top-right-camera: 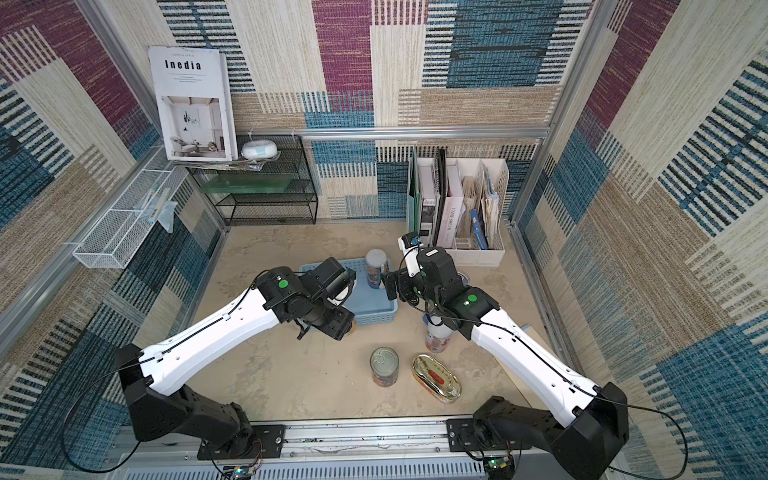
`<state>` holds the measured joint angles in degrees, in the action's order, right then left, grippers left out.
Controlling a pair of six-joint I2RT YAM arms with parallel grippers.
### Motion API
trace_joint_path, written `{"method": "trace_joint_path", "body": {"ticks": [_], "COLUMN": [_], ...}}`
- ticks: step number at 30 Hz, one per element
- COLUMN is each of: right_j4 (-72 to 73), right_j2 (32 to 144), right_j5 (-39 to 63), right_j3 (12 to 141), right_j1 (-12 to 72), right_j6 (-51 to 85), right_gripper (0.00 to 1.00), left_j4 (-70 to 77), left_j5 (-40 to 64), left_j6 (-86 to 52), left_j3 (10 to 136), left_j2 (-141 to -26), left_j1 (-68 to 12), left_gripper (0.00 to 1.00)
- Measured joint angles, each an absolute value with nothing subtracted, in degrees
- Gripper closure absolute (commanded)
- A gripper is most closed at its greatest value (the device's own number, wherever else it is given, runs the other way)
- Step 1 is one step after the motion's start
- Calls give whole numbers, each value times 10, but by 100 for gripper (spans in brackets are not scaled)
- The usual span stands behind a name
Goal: Put the canned food in the basket
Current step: Place the canned food in the basket.
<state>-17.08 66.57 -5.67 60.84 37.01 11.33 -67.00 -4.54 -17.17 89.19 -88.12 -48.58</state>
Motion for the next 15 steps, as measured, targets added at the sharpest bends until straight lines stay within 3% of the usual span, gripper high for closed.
{"method": "trace_joint_path", "body": {"ticks": [15], "right_j4": [-198], "right_j2": [588], "right_j5": [-77], "right_j3": [565], "right_j1": [369], "right_j6": [143], "right_gripper": [1], "left_j4": [-665], "left_j5": [-59], "left_j6": [-85], "left_j3": [1065], "left_j2": [-1092], "left_j1": [-377], "left_gripper": [58]}}
